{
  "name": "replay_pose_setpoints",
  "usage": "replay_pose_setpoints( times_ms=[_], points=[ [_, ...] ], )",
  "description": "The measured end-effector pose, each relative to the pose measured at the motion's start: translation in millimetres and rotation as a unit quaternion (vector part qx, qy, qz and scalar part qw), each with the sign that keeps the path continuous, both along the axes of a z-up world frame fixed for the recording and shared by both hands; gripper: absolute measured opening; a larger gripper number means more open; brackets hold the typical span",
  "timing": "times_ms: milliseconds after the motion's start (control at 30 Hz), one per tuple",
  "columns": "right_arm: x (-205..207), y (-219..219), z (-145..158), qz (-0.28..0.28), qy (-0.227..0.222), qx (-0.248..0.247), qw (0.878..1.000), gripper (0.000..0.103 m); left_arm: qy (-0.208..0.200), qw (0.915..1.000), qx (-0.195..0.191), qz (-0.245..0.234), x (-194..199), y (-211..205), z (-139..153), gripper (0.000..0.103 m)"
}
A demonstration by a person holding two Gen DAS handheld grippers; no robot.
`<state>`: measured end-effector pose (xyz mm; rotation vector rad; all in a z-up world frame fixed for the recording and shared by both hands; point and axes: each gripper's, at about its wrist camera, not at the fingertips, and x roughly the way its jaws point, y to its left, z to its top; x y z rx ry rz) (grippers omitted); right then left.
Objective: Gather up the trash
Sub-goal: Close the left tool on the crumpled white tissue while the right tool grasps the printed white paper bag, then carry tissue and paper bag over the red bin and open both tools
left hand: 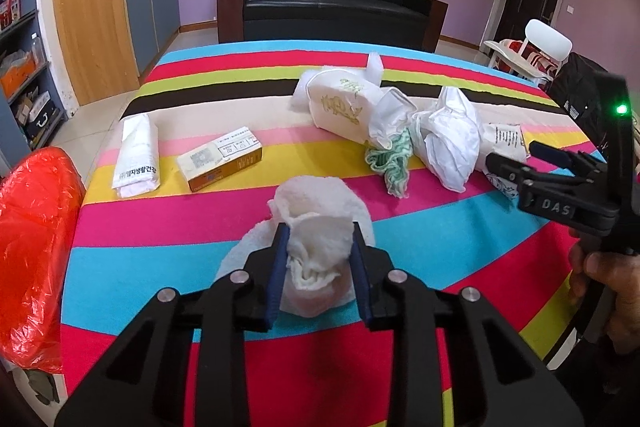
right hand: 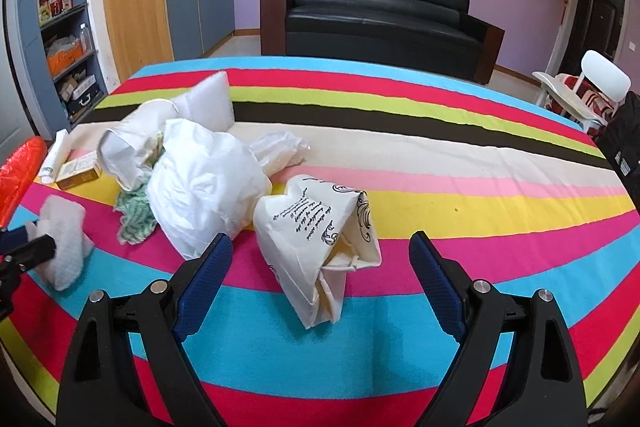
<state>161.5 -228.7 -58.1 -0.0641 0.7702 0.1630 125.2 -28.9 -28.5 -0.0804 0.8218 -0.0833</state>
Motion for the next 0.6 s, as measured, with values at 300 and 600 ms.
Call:
replay_pose_setpoints(
  times_ms=[300,600],
  points=[
    [11.3,1.0,-10.2,0.002,0.022,-0.001,1.000,0.062,-0.016,0.9998,-0.008,0.009,-3.4,6.9,9.7,0.029],
    [9.9,-1.6,-7.3,-0.003,0.020,0.017,1.000,0.055,-0.028,0.9993,-0.012,0.022,-5.6,16.5,16.4,0.029]
  ],
)
